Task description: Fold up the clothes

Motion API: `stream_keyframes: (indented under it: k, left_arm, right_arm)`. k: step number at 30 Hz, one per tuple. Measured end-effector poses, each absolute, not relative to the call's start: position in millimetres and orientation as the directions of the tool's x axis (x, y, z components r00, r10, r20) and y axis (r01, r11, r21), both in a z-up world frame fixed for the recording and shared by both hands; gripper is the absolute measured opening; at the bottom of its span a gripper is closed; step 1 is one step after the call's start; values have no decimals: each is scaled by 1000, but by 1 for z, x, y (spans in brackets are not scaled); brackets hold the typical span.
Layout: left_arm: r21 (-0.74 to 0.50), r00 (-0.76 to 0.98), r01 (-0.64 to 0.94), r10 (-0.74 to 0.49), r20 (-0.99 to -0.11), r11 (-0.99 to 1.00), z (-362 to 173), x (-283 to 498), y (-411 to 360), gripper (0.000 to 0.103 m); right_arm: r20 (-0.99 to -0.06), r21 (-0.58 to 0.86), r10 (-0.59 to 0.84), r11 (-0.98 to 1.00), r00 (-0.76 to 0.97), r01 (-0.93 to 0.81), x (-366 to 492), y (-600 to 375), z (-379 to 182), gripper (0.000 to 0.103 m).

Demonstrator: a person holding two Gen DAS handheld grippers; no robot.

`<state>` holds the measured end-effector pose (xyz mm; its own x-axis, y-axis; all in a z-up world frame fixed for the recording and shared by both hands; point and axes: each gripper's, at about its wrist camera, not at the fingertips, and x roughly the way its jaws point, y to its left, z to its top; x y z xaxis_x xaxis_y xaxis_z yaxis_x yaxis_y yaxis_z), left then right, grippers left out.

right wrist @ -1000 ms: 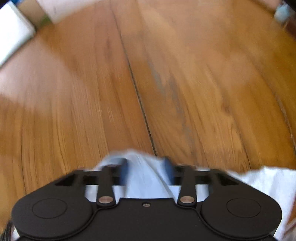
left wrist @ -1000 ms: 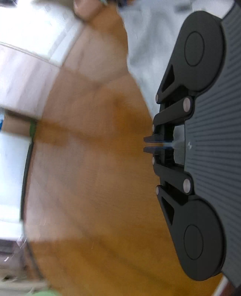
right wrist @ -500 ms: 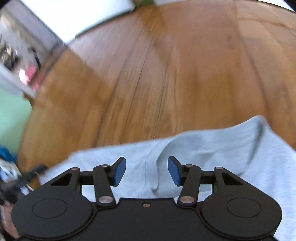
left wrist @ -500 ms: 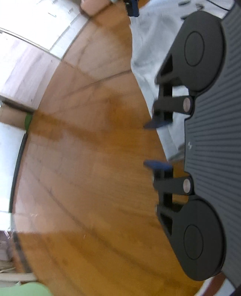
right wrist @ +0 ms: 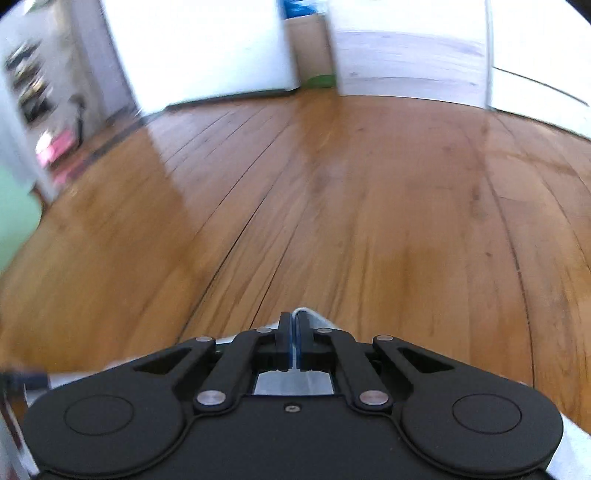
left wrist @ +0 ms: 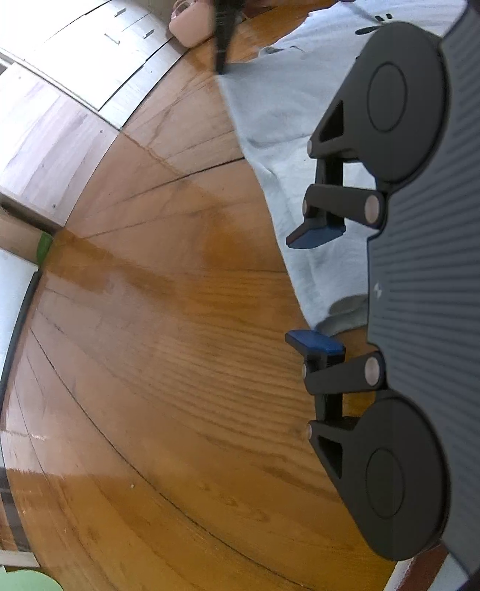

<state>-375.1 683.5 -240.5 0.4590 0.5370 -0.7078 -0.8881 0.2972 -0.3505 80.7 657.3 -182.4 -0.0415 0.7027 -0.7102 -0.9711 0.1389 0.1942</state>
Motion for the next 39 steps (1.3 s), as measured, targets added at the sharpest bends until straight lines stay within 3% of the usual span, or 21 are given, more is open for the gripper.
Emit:
stream_keyframes:
  k: [5,7,12,18,21,24,28,32,39]
  left_arm:
    - [-335,472,-879,526,-707,339,-239,-367,679,64]
    - [-319,472,-878,531,-704,358,-240,-364,678,65]
    - [-355,497,-865,508,-704,354,-237,-367,684,61]
    - [-556,611,-789,415,-674,259,-235,-398,681,61]
    - [-662,677,-722,404,-615,203,-233,-423,667,63]
    - [-697,698,-694,405,-591,180,-239,-432,652,63]
    - [-657,701,-705,403,-588,267,-247,-417,645,63]
    - [-523,647,-762,468,-601,382,-246,-401,643,63]
    - [-536,667,-745,474,-576,397,-248,-400,659,64]
  right_arm:
    - [-750,174,661,245,33,-954,83,678,-183,3]
    - [-750,198,661,272,33,-942,72,678,-183,7]
    - [-716,417,675,206,-180,-885,55,655,-193,11]
    - [-738,426,570,-19,-360,-904,-41,620,-207,16]
    - [-762,379,512,-144,-397,-914,-88,602,-208,27]
    - [-770,393,459,-206,-443,-896,-122,587,-214,27]
    - [-788,352,423,-288,-448,-891,-154,595,-211,33]
    - [-827,272,387,-356,-407,-894,-172,591,-212,34]
    - [-865,270,310,-373,-394,-888,-162,575,-230,34]
